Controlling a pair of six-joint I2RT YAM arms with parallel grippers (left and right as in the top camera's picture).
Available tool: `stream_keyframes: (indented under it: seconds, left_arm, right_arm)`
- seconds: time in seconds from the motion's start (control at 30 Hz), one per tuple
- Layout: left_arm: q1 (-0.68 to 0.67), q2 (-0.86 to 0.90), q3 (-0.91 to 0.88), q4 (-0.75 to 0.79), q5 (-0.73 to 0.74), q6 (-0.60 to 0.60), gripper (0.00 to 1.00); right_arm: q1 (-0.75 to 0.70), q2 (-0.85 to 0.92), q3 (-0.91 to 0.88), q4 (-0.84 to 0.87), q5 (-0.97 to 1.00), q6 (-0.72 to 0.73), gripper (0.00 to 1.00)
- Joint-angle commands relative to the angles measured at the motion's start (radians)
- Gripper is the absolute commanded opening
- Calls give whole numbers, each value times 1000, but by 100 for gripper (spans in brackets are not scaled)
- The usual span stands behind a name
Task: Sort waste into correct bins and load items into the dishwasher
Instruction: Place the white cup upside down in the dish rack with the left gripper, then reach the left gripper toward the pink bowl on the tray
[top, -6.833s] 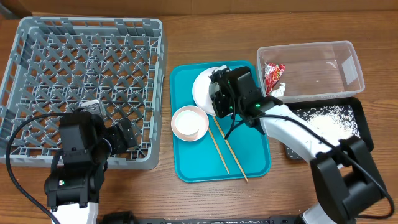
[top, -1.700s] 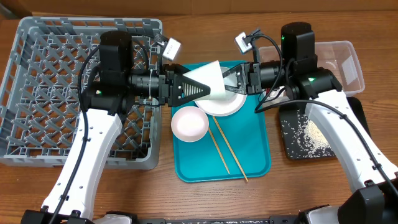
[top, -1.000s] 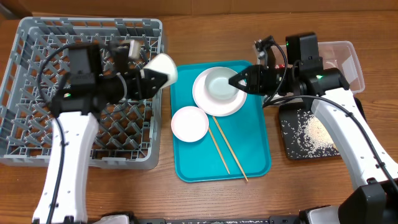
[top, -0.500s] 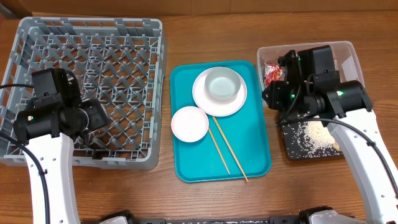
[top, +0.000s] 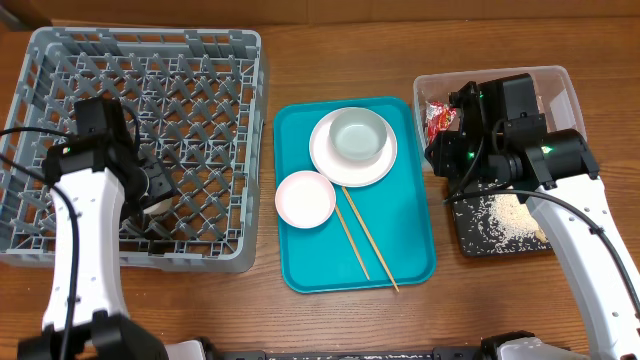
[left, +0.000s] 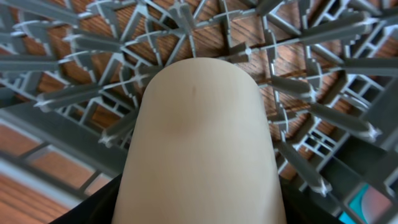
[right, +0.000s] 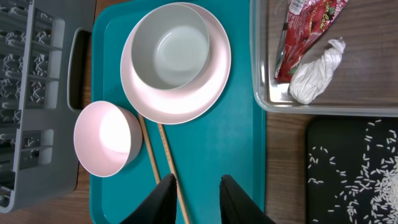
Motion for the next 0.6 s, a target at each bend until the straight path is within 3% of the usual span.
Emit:
stream_keyframes:
  seconds: [0.0,0.1,0.27,0.3,0.37,0.57]
  left_arm:
    - [5,59,18,24,23,-13,4]
    - [5,104,18,34,26,-13,6]
    - [5,161,18,36,24,-13,31]
    - [5,169,18,36,24,-13,37]
    - [5,182,18,37,24,-13,61]
    - [5,184,19,46,23,-9,97]
  right_arm:
    - [-2,-6,13,3,10,-9,25]
    - [-2,-6,13,-1,10,-9,25]
    - [-2,-6,13,-2,7,-9,25]
    - [-2,-6,13,-2,7,-9,25]
    - [-2,-6,13,-2,6,-9,25]
    - [-2,-6,13,-2,7,-9,26]
